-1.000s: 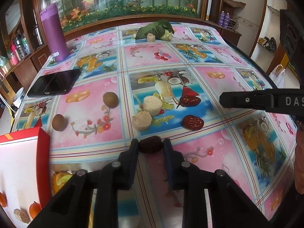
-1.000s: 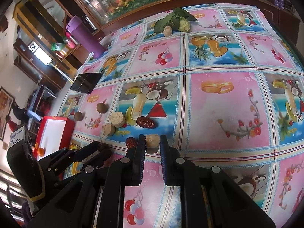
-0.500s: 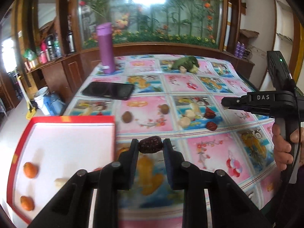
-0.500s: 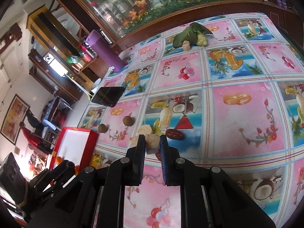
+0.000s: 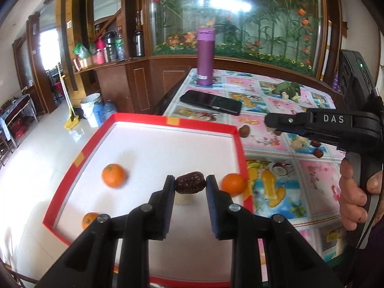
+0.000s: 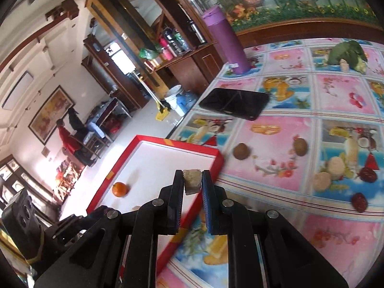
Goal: Organize fruits
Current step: 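Carry the date and cube into the white tray and open both tools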
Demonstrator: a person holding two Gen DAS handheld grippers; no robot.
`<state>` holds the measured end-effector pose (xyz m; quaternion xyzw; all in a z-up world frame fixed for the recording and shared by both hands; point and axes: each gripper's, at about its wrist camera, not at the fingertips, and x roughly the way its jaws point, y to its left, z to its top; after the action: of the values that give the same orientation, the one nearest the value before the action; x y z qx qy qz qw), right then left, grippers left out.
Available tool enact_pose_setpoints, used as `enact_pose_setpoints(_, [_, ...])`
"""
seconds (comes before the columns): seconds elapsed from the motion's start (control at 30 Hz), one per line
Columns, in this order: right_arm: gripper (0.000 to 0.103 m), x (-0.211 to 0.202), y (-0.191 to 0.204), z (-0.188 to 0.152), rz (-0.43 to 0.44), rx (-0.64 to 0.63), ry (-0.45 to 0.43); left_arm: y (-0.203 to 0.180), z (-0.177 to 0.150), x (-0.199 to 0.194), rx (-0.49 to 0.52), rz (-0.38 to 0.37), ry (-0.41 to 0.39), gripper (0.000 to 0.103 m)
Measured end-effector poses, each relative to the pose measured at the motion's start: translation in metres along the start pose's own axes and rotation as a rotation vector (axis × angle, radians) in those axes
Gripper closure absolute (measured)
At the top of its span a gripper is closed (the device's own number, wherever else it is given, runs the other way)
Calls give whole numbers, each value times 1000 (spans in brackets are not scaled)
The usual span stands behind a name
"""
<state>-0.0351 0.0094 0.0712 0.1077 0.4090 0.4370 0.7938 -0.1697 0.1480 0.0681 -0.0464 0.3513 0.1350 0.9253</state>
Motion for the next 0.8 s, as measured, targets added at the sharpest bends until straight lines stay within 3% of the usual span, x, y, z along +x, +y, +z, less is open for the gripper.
enact_pose_setpoints(0.3, [89,66,41,3,-11,-35,79,14,-17,7,-8,-7,34,75])
enact_pose_setpoints(0.47, [89,97,45,1,-49,-58,147,28,-22,4,-27,28,29,75])
enact_pose_setpoints(0.8, [89,109,49,-4,-94,-90,191,49,-20,20,-64,113,51,75])
